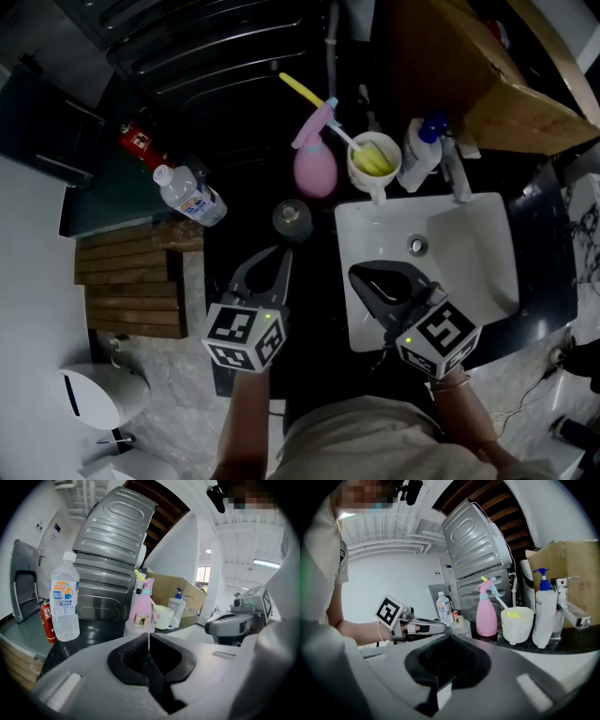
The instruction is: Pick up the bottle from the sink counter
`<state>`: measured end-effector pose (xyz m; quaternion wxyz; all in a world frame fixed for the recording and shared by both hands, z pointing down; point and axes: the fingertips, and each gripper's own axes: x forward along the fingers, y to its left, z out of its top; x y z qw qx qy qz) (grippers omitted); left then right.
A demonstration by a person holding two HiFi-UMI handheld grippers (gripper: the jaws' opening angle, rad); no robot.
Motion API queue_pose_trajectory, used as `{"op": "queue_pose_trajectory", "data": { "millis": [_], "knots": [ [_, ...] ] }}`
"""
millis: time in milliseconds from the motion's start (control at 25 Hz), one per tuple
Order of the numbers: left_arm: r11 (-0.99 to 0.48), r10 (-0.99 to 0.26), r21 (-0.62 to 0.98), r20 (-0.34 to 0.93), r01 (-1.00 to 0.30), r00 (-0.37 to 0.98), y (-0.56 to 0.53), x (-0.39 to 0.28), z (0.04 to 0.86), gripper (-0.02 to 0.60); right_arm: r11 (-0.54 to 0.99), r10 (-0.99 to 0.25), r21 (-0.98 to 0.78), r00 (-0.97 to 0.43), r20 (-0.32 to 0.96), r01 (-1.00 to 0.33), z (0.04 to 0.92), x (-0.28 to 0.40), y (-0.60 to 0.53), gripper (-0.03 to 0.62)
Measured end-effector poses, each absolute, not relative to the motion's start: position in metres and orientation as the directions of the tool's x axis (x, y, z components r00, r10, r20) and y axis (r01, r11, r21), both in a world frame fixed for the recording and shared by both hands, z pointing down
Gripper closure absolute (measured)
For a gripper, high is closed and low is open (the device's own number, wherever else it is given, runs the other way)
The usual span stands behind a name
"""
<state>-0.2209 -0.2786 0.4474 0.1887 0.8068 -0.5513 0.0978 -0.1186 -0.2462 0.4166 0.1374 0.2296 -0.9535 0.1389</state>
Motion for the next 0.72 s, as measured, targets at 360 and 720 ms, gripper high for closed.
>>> {"op": "queue_pose_trajectory", "data": {
  "millis": [360, 720],
  "knots": [
    [-0.321, -0.832, 0.169, 0.421, -0.932, 0.362, -0.308, -0.231, 0.467, 0.320, 0.819, -0.446, -0.216, -0.826, 0.345, -0.532, 0.427, -0.109, -0.255, 0.592],
    [-0.367, -0.798, 0.146, 0.458, -0.919, 0.391, -0.326, -0.226, 0.487, 0.172, 0.790, -0.478, -0.218, -0.799, 0.365, -0.573, 0.436, -0.099, -0.257, 0.592]
  ]
}}
